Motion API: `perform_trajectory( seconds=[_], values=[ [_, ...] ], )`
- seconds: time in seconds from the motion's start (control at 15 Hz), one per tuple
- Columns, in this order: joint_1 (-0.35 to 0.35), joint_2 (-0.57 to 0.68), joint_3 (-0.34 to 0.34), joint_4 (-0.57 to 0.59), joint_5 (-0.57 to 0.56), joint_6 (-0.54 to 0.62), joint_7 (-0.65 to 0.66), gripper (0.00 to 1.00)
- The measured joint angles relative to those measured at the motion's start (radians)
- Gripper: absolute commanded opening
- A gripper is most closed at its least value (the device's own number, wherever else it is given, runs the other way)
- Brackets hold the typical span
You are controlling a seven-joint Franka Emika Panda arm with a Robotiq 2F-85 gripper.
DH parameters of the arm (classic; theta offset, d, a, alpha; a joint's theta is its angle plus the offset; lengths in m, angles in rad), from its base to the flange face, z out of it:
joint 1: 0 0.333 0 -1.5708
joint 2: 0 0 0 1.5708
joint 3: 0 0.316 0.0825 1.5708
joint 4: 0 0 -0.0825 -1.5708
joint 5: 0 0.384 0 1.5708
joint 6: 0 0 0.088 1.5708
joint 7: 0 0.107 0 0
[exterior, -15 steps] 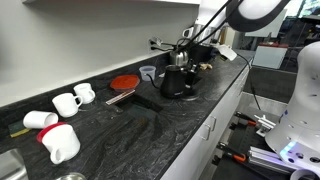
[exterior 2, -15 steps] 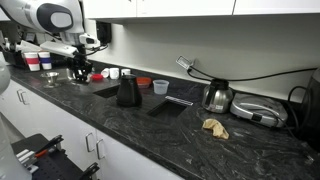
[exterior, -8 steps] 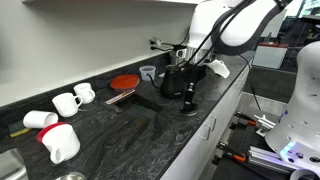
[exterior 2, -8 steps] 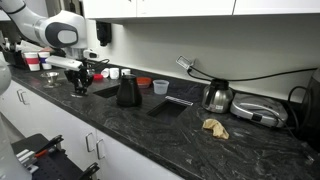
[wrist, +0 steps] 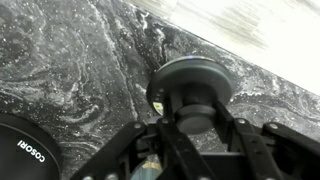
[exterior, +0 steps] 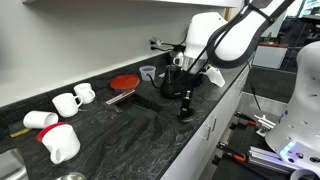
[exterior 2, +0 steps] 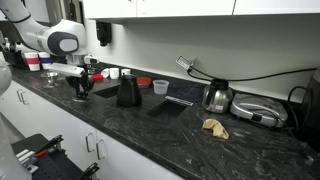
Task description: Remove the lid of the kettle
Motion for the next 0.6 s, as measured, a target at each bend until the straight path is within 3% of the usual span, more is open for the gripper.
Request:
perform_trajectory(
  seconds=[0.53,0.6],
  values=[
    [-0.008,0.065,0.000,0.049,-0.001,0.060,0.000,0.17],
    [-0.010,0.072,0.000,0.054,-0.001,0.063,0.000,0.43]
  ],
)
